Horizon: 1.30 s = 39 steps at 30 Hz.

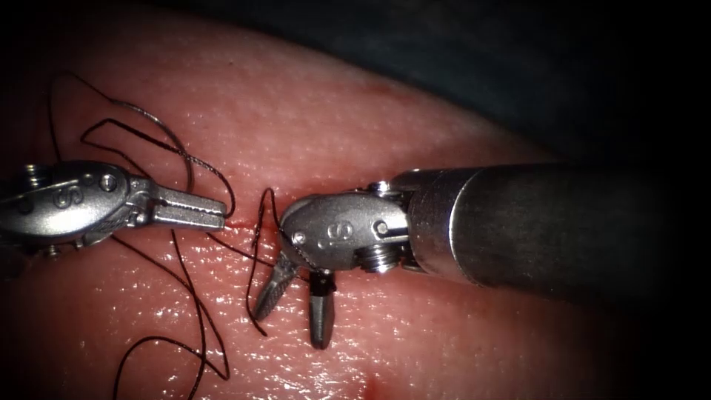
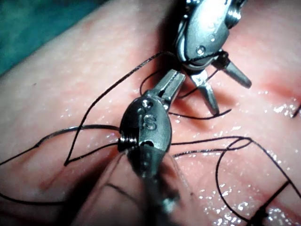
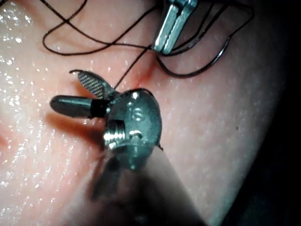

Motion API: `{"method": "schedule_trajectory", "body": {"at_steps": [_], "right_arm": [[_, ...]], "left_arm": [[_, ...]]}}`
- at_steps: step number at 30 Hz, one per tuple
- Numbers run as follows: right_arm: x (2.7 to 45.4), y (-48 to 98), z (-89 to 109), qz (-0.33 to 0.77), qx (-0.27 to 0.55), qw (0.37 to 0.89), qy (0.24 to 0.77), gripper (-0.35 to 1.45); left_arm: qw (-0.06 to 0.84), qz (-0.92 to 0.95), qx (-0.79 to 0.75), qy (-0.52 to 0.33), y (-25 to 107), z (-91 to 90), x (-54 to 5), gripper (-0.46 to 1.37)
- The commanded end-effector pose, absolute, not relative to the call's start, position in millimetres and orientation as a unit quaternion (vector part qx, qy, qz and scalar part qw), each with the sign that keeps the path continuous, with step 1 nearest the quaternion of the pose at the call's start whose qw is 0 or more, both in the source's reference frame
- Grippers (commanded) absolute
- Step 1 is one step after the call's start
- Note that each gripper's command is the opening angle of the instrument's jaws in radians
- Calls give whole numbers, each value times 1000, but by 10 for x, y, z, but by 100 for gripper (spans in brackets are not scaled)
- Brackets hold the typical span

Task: Wound Closure
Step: With the right hand, grasp the suture tail.

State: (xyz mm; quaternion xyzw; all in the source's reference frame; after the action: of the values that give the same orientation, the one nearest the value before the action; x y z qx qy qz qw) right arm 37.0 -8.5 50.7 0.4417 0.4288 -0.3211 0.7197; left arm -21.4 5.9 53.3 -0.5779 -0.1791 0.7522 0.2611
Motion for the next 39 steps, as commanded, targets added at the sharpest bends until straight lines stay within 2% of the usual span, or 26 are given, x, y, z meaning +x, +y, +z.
{"method": "schedule_trajectory", "body": {"at_steps": [1,14,30,39], "right_arm": [[370,-84,507,-321,436,720,433,77],[382,-71,505,-332,381,724,470,77],[393,-78,514,-340,359,735,464,77],[396,-84,518,-364,329,729,478,80]], "left_arm": [[261,752,-578,-180,60,534,-214,-35],[263,751,-579,-179,68,535,-216,-35],[260,749,-583,-180,70,534,-210,-35],[262,750,-581,-178,72,536,-206,-35]]}}
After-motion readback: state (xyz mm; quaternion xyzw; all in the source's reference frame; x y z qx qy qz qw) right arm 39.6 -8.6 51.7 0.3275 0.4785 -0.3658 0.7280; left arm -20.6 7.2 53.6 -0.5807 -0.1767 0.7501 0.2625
